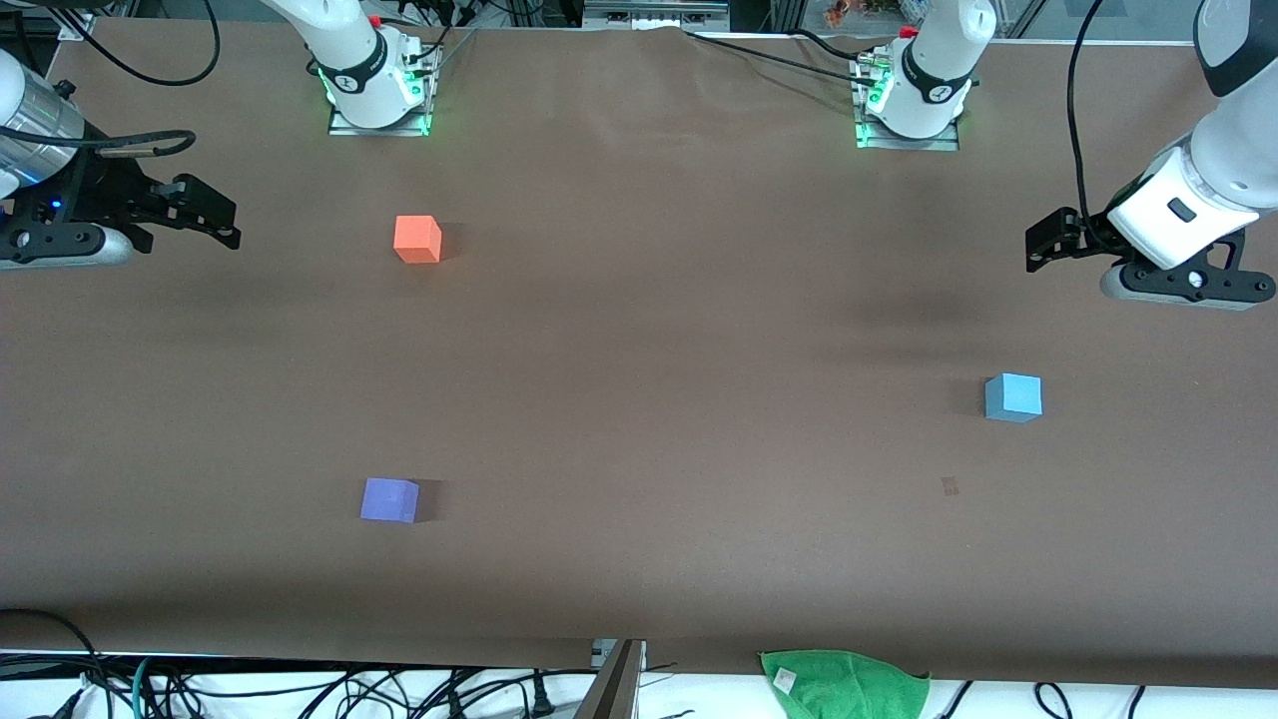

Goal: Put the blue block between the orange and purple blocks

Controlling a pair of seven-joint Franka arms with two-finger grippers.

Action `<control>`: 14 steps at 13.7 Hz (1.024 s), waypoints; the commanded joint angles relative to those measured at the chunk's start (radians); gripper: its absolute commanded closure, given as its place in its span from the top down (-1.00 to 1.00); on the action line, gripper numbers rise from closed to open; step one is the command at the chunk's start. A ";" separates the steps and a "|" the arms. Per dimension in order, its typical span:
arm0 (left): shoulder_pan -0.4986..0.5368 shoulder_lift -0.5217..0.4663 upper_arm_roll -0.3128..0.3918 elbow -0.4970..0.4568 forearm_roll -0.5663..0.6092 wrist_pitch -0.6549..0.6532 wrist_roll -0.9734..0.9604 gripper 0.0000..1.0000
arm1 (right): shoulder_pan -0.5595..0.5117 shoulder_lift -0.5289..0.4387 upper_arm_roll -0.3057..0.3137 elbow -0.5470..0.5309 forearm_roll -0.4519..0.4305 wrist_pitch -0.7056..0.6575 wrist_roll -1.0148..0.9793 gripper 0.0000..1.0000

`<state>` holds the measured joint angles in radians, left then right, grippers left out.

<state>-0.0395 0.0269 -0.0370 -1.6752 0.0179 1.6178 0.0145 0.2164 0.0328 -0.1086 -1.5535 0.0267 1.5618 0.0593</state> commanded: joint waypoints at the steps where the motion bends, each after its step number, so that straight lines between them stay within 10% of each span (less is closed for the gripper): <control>1: -0.008 0.054 0.002 0.032 0.005 -0.016 0.013 1.00 | 0.003 0.010 0.000 0.021 -0.013 -0.003 -0.012 1.00; 14: 0.105 0.430 0.020 0.264 0.053 0.092 0.019 1.00 | -0.002 0.013 -0.002 0.020 -0.013 -0.006 -0.016 1.00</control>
<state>0.0453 0.3811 -0.0126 -1.4708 0.0628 1.6891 0.0179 0.2157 0.0373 -0.1095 -1.5535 0.0266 1.5618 0.0593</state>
